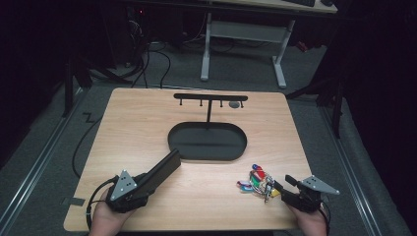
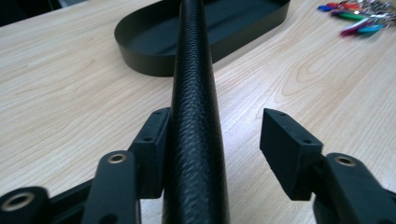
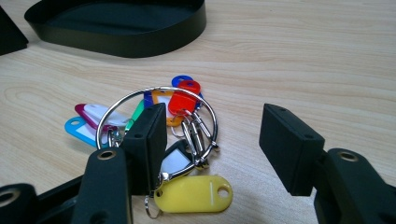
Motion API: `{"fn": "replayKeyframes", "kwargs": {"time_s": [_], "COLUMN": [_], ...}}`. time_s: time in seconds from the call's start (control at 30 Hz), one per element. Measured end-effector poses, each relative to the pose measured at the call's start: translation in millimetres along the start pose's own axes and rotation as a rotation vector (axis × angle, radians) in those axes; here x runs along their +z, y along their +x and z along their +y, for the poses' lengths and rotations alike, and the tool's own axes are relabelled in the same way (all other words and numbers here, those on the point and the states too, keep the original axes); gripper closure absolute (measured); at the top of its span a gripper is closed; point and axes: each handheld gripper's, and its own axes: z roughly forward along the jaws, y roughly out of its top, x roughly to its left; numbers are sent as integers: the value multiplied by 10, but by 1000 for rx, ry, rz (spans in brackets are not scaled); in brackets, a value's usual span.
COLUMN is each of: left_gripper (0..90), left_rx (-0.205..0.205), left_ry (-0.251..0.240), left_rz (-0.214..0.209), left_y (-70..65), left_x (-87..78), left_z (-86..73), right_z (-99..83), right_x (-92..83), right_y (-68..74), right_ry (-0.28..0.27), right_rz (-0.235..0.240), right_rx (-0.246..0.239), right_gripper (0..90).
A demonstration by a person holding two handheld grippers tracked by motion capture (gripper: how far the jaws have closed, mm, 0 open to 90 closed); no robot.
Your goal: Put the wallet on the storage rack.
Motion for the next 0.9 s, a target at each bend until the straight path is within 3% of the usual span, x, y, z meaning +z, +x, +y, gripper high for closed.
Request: {"fn": "replayKeyframes", "kwargs": {"time_s": [0.17,0.37,0.53,0.67,0.8,0.9], "left_gripper": [330,420,404,392,388,397], "left_rx": [-1,2,0,43,37,19], "left_ry": [24,103,178,222,247,265], "left_rz": [26,35,25,27,47,38], "left_y": [-9,9,63,96,140,180], "left_x": [26,35,55,68,66,45], "left_z": [42,132,222,269,310,353], "right_z": [-5,-3,8,7,1,-4], "right_x": [-10,-14,-1,4,9,10], "right_y": [-10,-28,5,-1,-19,-8], "right_ry": [-2,-8,-9,-8,-5,-3], "right_rz": [13,27,38,43,47,51], "right_rx": [-5,2,-18,-14,-2,-2], "right_gripper": [420,420,419,418,418,419]}}
